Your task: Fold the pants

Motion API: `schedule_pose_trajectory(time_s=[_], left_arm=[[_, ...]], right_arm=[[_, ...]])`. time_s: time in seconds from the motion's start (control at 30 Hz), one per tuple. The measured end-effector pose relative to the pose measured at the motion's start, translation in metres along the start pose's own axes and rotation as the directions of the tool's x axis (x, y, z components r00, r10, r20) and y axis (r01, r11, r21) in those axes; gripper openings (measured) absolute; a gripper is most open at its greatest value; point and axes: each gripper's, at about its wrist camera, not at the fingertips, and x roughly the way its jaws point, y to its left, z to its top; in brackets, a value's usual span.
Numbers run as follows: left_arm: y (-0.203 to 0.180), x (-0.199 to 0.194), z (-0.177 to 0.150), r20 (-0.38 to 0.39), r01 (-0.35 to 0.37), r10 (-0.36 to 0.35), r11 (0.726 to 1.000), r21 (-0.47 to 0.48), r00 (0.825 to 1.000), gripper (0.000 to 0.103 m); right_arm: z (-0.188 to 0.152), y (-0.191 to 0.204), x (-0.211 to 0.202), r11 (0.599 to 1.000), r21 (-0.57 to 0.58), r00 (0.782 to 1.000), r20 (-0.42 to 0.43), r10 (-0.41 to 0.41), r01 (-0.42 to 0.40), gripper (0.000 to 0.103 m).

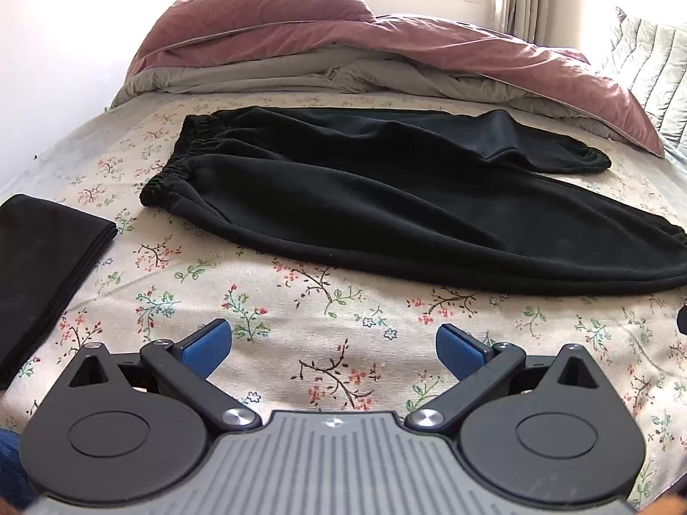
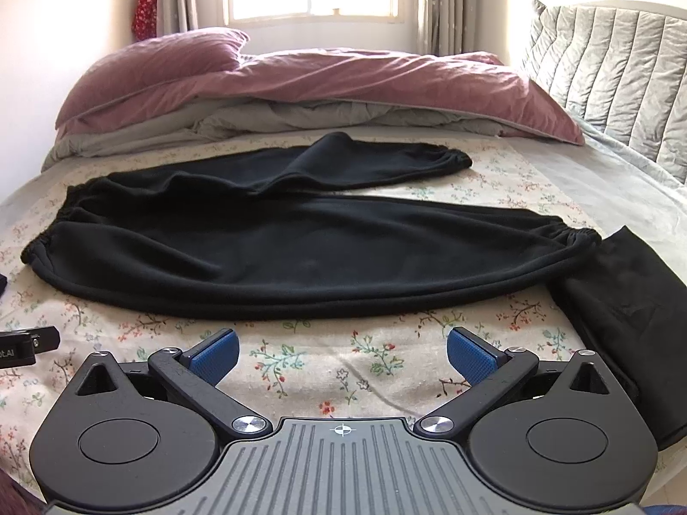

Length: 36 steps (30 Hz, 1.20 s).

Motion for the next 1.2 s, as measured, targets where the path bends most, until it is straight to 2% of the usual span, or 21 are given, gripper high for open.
schedule_pose_trajectory(time_s=[0.23,0.73,0.9,1.1,1.2], left_arm=[[-0.003,0.002,-0.001,0.001,-0.019,0.019,1.000,0.013,1.000,0.103],[0.000,0.011,0.001,-0.033,-0.049,0.049,0.999,0.006,0.998,0.103],[0.026,0.025,0.023,-0.075,-0.099,0.094,0.993,-0.060,0.993,0.103],[0.070,0.036,0.057,-0.135,-0.131,0.112,0.981,-0.143,0.985,0.103],[0.098,0.051,0.087,-0.151,-0.151,0.117,0.960,-0.235,0.982,0.103]], right_arm=[[-0.002,-0.006,-0.003,0.999,0.031,1.000,0.013,0.009,-0.009,0.103],[-0.002,-0.004,0.000,1.000,0.011,1.000,0.008,-0.014,0.014,0.103],[0.007,-0.016,0.013,0.999,0.041,1.000,-0.020,0.016,-0.015,0.103],[0.027,-0.047,0.019,0.983,0.169,0.996,0.058,0.060,-0.069,0.103],[0.058,-0.048,0.027,0.984,0.160,0.996,0.046,0.072,-0.079,0.103]])
